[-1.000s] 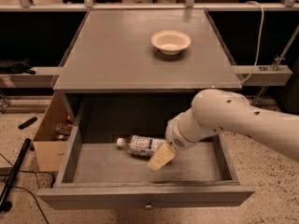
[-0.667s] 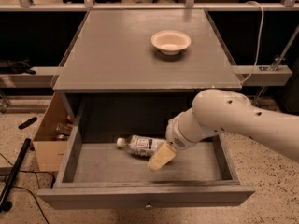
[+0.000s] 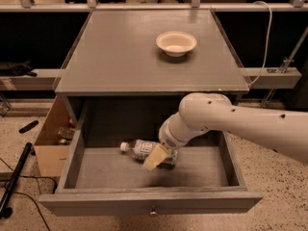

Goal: Pick blue plastic bottle from top drawer and place on counter

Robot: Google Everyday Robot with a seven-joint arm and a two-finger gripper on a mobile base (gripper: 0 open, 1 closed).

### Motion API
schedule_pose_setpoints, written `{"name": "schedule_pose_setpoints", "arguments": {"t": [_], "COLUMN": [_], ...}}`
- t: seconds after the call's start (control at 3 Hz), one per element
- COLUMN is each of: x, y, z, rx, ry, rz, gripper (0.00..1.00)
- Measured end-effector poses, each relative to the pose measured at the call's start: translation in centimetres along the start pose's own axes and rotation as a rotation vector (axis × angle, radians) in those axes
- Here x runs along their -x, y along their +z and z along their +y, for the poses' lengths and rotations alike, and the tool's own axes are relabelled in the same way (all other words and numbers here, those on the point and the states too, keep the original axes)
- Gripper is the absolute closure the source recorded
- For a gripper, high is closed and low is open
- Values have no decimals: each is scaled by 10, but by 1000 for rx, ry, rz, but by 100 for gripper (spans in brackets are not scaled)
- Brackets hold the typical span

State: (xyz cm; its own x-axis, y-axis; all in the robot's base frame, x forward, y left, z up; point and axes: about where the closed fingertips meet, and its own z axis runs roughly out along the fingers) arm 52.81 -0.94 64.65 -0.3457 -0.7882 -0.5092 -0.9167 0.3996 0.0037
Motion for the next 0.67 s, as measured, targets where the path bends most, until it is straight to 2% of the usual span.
{"name": "schedule_pose_setpoints", "arguments": {"t": [0.33,0.67], "x": [-10,-32], "y": [22,29], "z": [-7,-7], "rx": [4,-11], "ry": [7,24], "rz": [16,21], "gripper": [0,0]}}
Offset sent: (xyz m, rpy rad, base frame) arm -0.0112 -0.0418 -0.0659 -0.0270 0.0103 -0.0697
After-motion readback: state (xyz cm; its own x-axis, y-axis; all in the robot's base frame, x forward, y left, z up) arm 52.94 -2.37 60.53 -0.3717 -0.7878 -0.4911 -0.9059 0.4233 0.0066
